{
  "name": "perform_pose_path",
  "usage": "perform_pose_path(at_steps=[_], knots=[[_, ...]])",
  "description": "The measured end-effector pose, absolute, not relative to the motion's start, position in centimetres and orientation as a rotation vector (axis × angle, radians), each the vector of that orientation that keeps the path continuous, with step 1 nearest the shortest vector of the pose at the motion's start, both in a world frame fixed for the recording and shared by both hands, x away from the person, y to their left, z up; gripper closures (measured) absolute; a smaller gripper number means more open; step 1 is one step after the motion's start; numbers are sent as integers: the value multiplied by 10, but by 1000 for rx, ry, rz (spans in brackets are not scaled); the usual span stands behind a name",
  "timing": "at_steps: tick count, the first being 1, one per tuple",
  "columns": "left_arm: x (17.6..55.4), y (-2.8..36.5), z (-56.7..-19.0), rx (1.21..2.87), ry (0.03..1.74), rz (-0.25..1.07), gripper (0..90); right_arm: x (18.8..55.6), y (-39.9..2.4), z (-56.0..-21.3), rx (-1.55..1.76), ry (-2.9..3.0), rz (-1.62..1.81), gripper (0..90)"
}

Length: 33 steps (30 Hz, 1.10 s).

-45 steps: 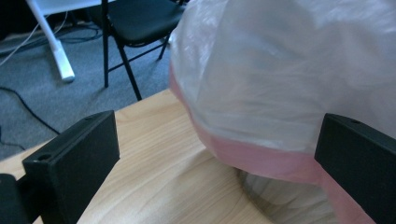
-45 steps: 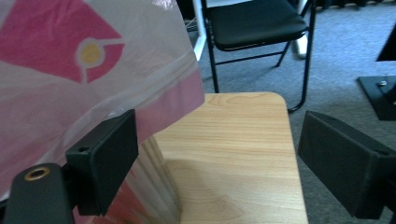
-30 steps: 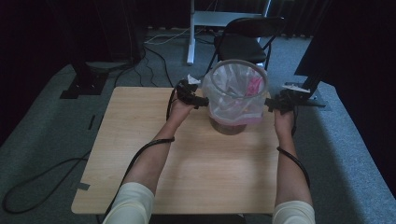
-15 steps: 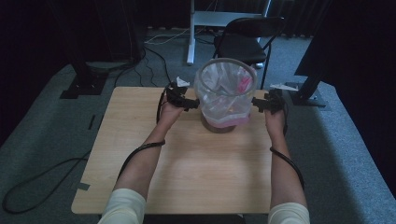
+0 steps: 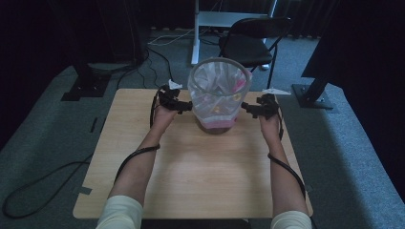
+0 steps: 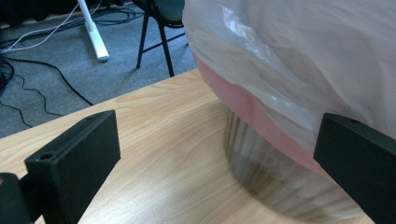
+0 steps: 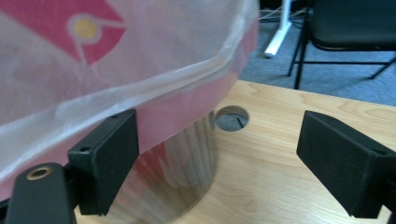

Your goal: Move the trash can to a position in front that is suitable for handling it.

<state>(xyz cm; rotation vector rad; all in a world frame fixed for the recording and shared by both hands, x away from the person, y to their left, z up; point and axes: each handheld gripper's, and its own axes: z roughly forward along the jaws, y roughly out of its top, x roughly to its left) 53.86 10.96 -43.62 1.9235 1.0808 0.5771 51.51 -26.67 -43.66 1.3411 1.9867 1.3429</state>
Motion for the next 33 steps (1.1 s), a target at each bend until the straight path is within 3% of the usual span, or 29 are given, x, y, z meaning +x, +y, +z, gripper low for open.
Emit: perform_pose_path(at_steps=[9,19,33], knots=[[543,129,-436,1891,1168,627,5,525,-290,-447,1540,1875,1261,122],[563,127,-425,1864,1223,664,4,555,-287,-416,1638,1763,1156,121],[568,114,-422,1895,1178,650,14,572,-272,-404,1579,1873,1448,137]])
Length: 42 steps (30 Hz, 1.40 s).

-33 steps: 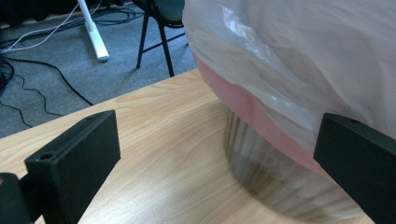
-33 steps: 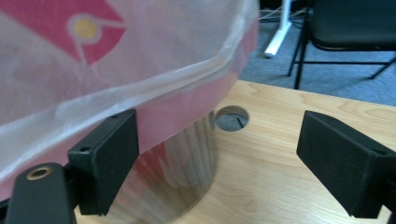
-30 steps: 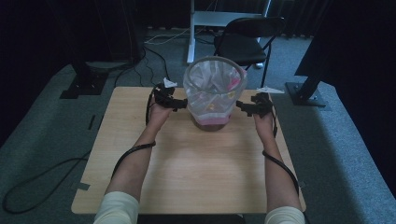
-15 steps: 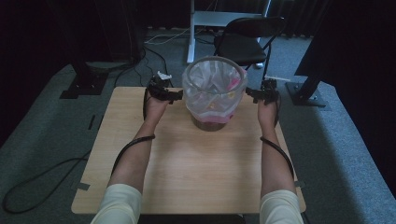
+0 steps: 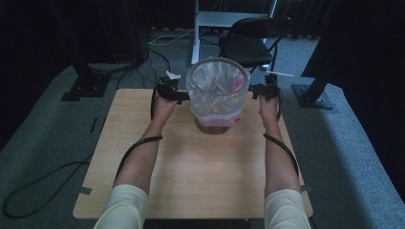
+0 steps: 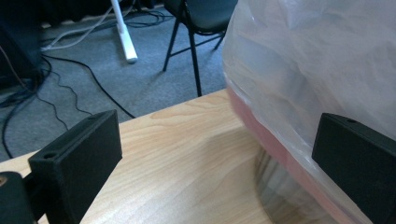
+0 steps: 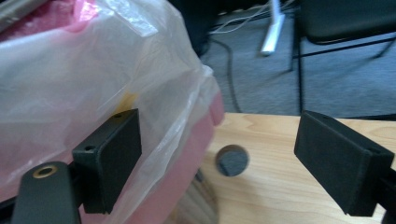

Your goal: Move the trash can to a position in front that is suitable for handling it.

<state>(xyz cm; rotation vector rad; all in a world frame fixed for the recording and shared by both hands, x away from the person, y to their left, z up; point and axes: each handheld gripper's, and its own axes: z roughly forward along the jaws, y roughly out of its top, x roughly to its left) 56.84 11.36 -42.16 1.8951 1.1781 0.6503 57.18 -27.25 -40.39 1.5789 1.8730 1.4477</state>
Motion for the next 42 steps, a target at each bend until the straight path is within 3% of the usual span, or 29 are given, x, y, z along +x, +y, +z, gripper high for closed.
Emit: perform_pose_path(at_steps=[32,36,42], knots=[[507,175,-415,1899,1142,673,36,514,-224,-406,1290,2105,1475,159],[496,185,-418,1903,1139,650,25,507,-217,-407,1259,2128,1465,128],[495,206,-419,1844,1238,679,21,510,-224,-409,1357,2029,1423,117]])
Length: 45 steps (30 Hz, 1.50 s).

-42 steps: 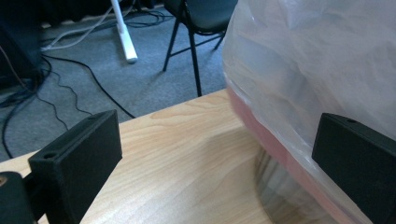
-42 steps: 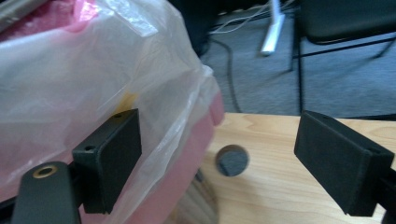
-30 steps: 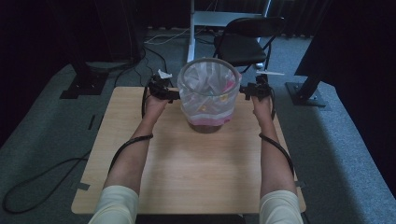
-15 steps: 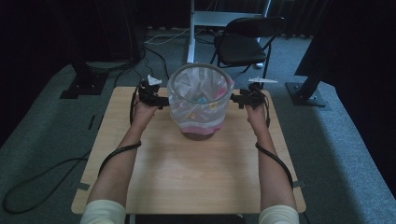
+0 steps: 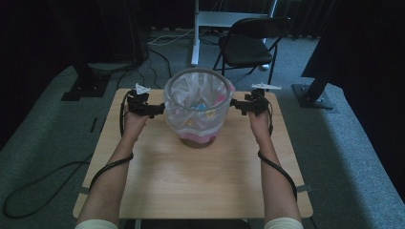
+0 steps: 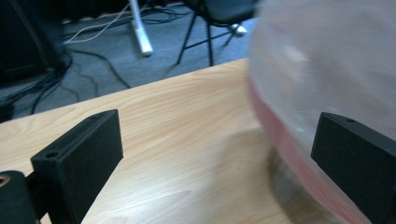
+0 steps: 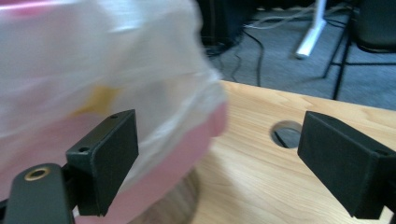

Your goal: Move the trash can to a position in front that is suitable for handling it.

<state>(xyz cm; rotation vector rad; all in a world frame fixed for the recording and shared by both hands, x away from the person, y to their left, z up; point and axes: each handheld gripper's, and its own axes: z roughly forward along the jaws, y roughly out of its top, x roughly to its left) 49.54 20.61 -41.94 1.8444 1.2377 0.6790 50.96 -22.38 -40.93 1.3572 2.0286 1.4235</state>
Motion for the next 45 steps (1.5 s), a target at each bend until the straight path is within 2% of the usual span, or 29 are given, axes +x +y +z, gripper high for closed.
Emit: perform_pose_path(at_steps=[7,21,45], knots=[[510,203,-418,1835,1275,634,0,526,-222,-412,1413,2008,1380,117],[514,183,-417,1882,1211,612,0,535,-209,-413,1394,2066,1436,124],[474,199,-415,1913,1162,629,6,493,-199,-414,1312,2106,1491,144]])
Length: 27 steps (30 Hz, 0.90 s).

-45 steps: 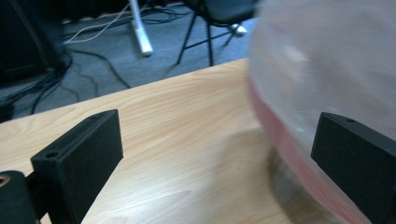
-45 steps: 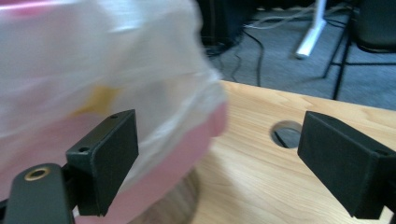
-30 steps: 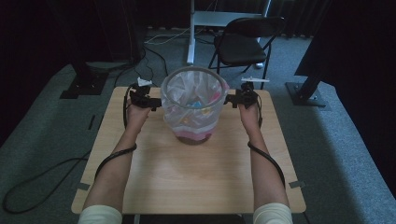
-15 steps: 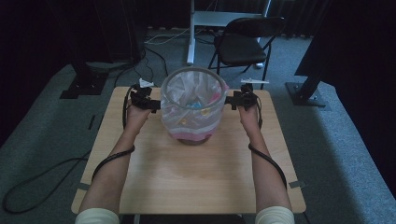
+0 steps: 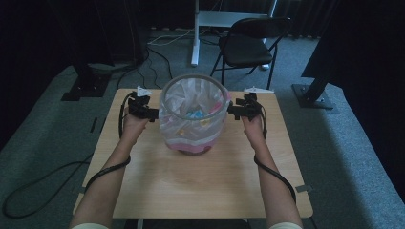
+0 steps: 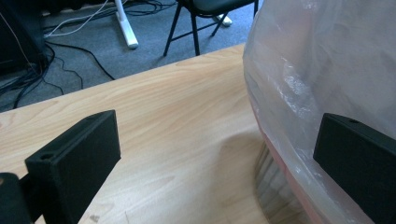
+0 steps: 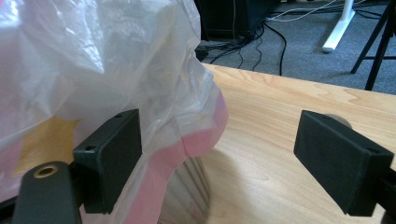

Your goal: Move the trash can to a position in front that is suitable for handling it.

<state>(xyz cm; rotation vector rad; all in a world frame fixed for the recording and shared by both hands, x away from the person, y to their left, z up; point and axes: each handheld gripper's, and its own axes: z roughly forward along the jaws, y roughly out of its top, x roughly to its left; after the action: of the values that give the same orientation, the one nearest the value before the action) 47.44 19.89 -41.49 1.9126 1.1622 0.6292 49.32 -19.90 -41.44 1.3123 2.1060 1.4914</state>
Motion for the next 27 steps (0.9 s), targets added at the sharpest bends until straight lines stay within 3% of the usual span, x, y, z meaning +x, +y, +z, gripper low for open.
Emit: perform_pose_path(at_steps=[27], knots=[[414,215,-417,1939,1102,650,11,423,-189,-418,1238,2150,1545,144]])
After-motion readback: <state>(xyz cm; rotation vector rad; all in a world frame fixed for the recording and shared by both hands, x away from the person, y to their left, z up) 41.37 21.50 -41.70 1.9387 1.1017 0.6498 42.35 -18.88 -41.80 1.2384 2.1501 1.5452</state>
